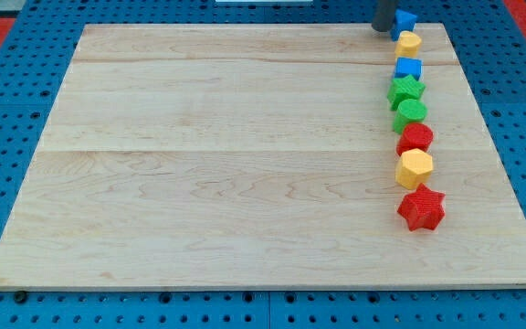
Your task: Move the blue triangle to the left of the blue cube
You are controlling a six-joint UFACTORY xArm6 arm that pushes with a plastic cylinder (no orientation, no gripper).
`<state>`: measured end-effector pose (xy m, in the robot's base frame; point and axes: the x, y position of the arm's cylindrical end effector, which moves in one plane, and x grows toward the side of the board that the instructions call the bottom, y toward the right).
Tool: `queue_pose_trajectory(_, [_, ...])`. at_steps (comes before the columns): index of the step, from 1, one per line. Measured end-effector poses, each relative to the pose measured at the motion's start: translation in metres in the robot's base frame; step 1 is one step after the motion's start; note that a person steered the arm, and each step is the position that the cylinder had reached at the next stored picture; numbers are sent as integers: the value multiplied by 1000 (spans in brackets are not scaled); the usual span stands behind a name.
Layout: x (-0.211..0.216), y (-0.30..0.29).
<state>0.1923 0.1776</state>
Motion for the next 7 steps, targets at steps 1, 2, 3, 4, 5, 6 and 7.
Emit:
queue_pose_trajectory(1, [-1,-5])
queue_pose_trajectory(2, [-1,-14])
queue_pose_trajectory(3, [3,-39])
queue_pose_trajectory(4, [36,-88])
queue_pose_trajectory(5, [64,-124])
queue_pose_trajectory(6, [108,-135])
queue_pose_trajectory(7, [160,-140])
